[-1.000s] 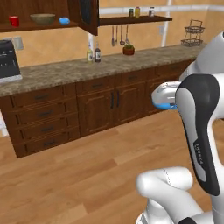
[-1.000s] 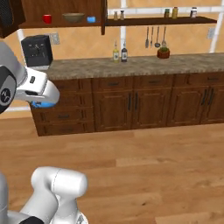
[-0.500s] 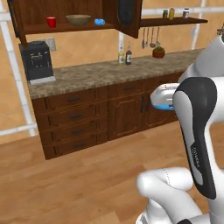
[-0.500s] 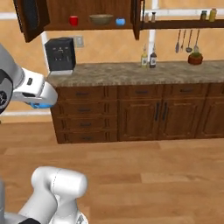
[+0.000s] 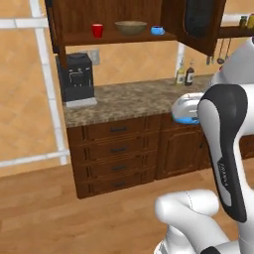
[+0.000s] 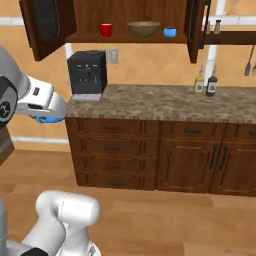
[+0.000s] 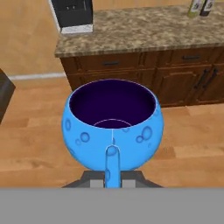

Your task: Gather all objects into one cabinet and sort the glasses and bowls to opposite sides.

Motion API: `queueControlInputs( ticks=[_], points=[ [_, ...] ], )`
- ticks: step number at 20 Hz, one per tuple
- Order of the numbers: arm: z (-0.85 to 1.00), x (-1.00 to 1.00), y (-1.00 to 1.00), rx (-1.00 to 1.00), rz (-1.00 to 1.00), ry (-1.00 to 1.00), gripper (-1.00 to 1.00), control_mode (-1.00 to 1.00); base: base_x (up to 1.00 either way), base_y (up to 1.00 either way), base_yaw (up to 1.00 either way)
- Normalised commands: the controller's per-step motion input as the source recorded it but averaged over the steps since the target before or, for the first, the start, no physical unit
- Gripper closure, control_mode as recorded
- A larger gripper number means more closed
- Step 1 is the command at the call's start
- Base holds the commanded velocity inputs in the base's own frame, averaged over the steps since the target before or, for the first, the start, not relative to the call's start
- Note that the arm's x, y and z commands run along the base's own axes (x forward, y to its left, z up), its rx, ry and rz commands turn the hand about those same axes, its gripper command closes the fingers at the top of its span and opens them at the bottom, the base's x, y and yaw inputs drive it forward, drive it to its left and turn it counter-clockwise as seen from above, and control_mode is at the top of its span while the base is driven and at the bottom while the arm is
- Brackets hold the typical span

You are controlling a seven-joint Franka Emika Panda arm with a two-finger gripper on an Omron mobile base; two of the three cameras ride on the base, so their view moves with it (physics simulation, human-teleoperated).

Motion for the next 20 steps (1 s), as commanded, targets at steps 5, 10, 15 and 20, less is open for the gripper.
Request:
queueControlInputs(
  ticks=[5,10,15,20],
  points=[
    [0.00,0.00,0.00,0.00,0.00,0.00,1.00,1.00,1.00,-0.12,0.28],
    [0.00,0.00,0.00,0.00,0.00,0.00,1.00,1.00,0.98,-0.49,0.27],
    [0.00,0.00,0.00,0.00,0.00,0.00,1.00,1.00,0.91,-0.42,0.20],
    [0.00,0.00,0.00,0.00,0.00,0.00,1.00,1.00,0.99,-0.02,0.08]
  ],
)
